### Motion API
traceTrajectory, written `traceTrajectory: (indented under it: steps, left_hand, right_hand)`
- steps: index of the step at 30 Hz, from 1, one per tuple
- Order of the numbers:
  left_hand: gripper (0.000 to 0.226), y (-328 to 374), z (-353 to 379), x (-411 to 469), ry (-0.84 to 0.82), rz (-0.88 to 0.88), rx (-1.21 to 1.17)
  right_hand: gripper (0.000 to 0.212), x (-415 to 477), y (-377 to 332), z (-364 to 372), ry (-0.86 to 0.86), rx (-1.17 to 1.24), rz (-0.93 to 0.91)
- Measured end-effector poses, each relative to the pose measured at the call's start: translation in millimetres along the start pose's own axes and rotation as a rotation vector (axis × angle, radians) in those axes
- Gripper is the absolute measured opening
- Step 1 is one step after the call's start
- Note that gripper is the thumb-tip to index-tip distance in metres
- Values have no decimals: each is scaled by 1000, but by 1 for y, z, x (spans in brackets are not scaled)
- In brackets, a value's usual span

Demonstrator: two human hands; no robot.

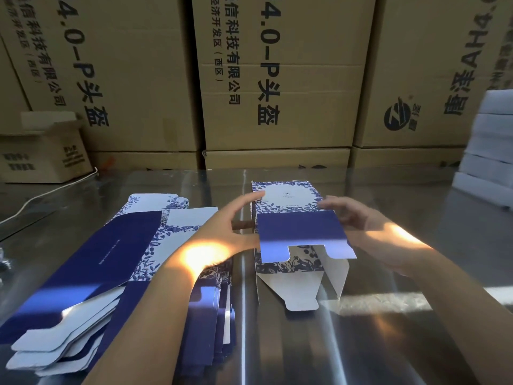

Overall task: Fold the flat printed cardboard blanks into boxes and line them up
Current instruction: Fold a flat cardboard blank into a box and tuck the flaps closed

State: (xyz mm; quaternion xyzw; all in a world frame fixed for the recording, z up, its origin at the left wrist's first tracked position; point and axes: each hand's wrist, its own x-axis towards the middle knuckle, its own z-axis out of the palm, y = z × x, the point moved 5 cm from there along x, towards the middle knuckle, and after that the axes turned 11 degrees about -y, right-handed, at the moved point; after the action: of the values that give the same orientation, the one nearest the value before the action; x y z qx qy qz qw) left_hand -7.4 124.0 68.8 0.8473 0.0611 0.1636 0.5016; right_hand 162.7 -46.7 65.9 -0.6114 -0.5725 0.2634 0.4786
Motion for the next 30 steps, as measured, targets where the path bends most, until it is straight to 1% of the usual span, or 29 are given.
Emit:
traceTrajectory:
  steps: [3,4,5,8,11,14,16,19,23,25,27,30]
  left_hand:
    - [55,0,-1,2,49,27,-28]
    - [52,1,-1,2,48,38,-28]
    - [48,2,-2,2,39,50,-21]
    - [40,4,-1,2,32,81,-13]
    - [41,7,-1,0,48,97,-26]
    - [49,9,-3,-1,30,100,57]
    - [56,10,-4,-2,-12,78,109]
    - [68,10,-3,-5,-91,29,132]
    - [78,11,-1,-7,-128,-2,127]
    - [74,13,1,-6,-111,14,84]
    - [62,13,3,-4,-69,37,67]
    - [51,10,5,-1,-1,48,155]
  right_hand:
    - [36,-1,-5,1,31,67,-41]
    - [31,-1,-7,2,32,77,-48]
    - [31,0,-8,2,31,75,-59]
    - [41,0,-7,3,24,36,-64]
    - [48,1,-4,3,45,-57,-49]
    - [49,1,-4,1,72,-103,-62]
    - [46,0,-4,0,67,-124,-68]
    - [42,-1,-5,0,53,-131,-57]
    - [40,-1,-9,3,68,-171,-55]
    - [40,-3,-11,3,83,-213,-55]
    - [38,-4,-13,4,91,-267,-57]
    - [43,-4,-15,6,86,-267,-46]
